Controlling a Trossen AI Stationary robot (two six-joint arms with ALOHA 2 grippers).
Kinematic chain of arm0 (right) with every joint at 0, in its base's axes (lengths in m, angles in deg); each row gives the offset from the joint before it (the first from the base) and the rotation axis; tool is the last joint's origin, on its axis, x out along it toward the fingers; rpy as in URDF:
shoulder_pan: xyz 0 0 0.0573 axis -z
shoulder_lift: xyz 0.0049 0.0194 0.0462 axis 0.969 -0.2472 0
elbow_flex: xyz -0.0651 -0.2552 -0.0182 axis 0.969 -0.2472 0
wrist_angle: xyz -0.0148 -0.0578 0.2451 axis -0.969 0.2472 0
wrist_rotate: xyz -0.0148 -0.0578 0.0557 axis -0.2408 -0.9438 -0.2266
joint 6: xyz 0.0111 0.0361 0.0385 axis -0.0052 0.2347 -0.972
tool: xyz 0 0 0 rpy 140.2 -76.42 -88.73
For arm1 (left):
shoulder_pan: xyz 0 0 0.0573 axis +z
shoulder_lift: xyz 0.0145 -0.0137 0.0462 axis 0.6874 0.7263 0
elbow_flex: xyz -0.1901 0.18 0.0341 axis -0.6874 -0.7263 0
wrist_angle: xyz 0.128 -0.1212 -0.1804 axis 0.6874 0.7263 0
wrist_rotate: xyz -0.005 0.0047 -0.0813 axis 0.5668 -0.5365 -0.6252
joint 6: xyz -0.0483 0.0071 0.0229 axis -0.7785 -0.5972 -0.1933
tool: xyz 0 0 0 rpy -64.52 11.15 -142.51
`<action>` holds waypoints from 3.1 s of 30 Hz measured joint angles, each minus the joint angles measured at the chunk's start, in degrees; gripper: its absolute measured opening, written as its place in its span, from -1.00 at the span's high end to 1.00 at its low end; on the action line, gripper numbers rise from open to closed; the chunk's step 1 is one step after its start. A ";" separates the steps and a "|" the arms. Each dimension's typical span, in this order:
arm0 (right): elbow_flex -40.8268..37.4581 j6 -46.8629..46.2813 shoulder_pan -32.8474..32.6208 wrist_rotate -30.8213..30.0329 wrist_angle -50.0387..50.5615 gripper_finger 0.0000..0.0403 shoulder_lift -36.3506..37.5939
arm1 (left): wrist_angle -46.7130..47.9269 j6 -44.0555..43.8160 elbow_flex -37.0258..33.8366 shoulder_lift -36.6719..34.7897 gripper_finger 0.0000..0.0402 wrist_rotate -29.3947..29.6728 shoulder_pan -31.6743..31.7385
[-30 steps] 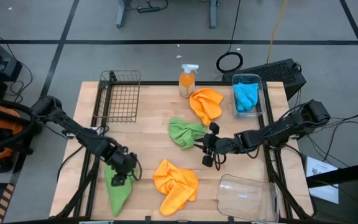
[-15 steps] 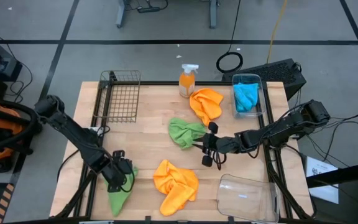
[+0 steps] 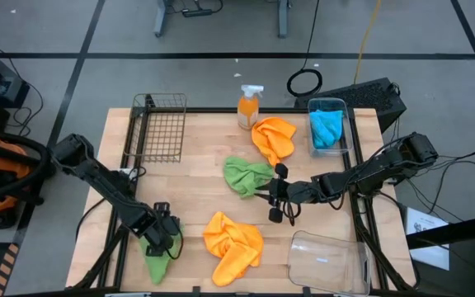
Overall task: Sort microfiber towel by color & place in baskets
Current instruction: Put the bottom green microfiber towel into the wire basket
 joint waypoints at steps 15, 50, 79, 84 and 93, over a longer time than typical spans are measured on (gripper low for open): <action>0.00 -2.44 -0.02 -0.27 -0.74 0.63 0.00 | -0.93 7.80 0.73 -2.08 0.91 14.12 4.42; 30.77 26.47 -2.60 -23.18 -16.04 -0.61 -31.71 | -17.06 36.06 11.23 -17.51 0.94 37.70 19.80; 30.99 33.30 -3.66 -10.10 -22.51 0.87 -31.69 | -25.71 39.99 11.21 -17.78 0.85 19.90 21.18; 30.93 31.16 -4.74 -13.02 -17.96 0.90 -29.89 | -18.64 35.07 11.23 -19.57 0.54 21.82 21.18; 30.97 18.36 -4.92 -13.68 -4.92 0.94 -25.27 | -10.85 28.46 11.12 -26.76 -0.17 25.04 20.27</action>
